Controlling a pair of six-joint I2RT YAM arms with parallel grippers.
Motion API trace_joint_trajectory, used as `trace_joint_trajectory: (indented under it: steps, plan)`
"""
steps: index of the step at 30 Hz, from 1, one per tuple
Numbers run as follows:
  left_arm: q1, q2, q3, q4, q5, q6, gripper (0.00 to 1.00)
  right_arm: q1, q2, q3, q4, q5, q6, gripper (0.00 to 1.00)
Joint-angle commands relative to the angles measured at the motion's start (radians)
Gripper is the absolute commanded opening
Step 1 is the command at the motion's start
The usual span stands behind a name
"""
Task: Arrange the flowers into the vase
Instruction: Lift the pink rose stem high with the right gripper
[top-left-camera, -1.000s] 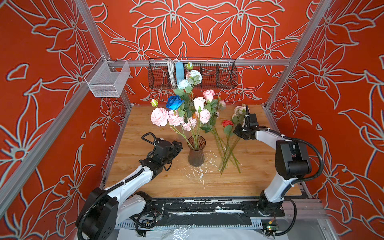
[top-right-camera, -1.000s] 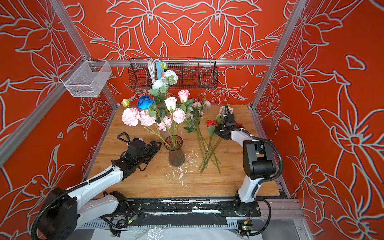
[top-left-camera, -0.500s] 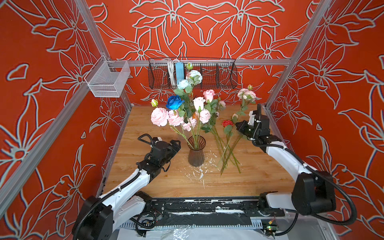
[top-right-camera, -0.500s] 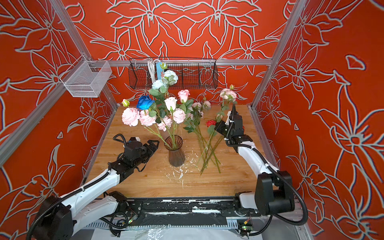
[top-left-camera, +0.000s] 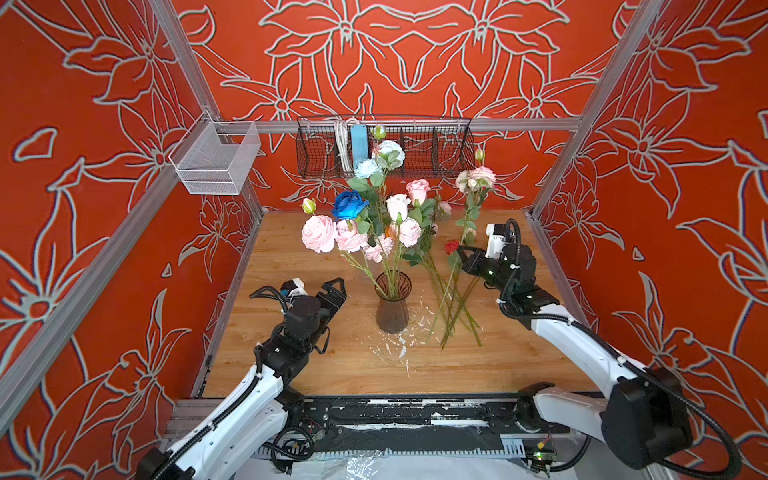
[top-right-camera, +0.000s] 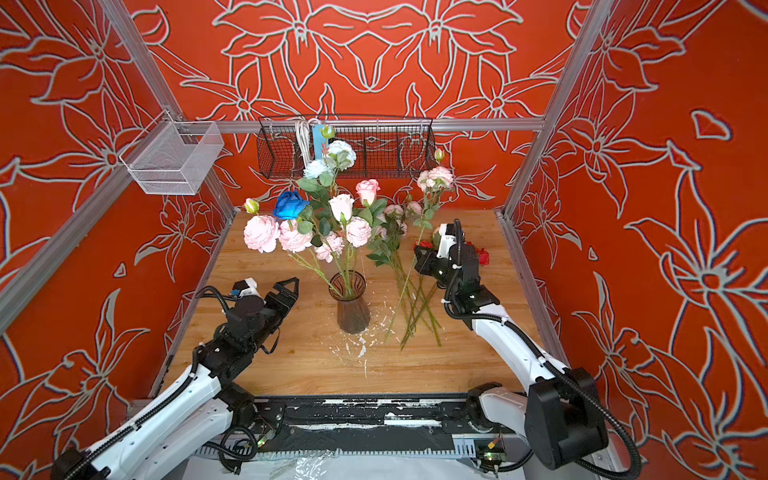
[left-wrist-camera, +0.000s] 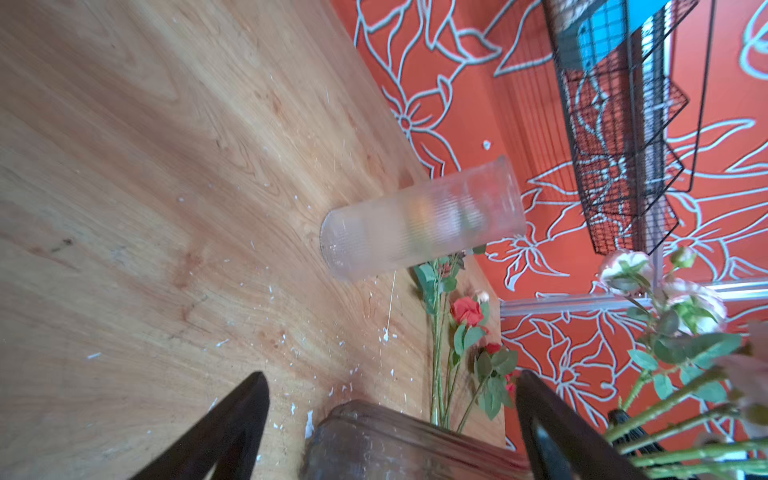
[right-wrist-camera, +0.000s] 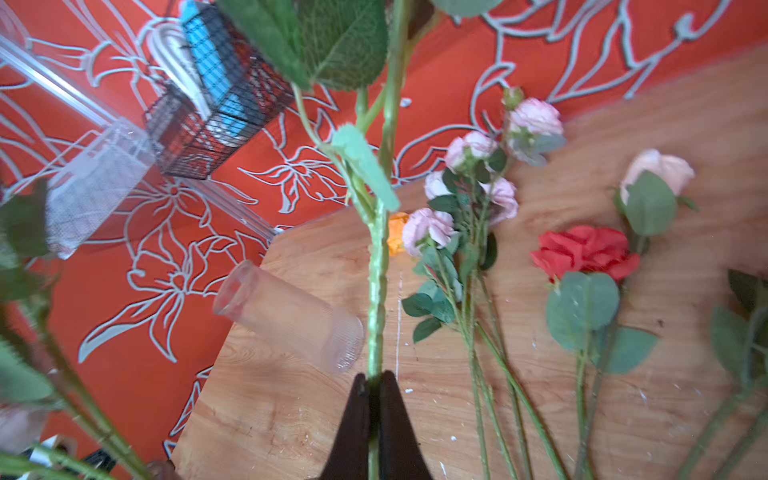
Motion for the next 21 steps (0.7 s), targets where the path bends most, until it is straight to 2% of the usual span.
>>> trace_joint_trajectory:
  steps: [1, 11, 21]
  plan:
    - [0.005, -0.025, 0.003, -0.056, -0.075, 0.013, 0.92, 0.007, -0.024, -0.021, 0.061, 0.028, -0.049, 0.01]
    - [0.006, 0.072, 0.041, -0.017, -0.056, 0.024, 0.92, 0.007, -0.040, -0.032, 0.060, 0.053, -0.062, 0.01]
    - [0.007, 0.073, 0.046, -0.014, -0.056, 0.037, 0.92, 0.012, -0.055, -0.026, 0.050, 0.051, -0.072, 0.00]
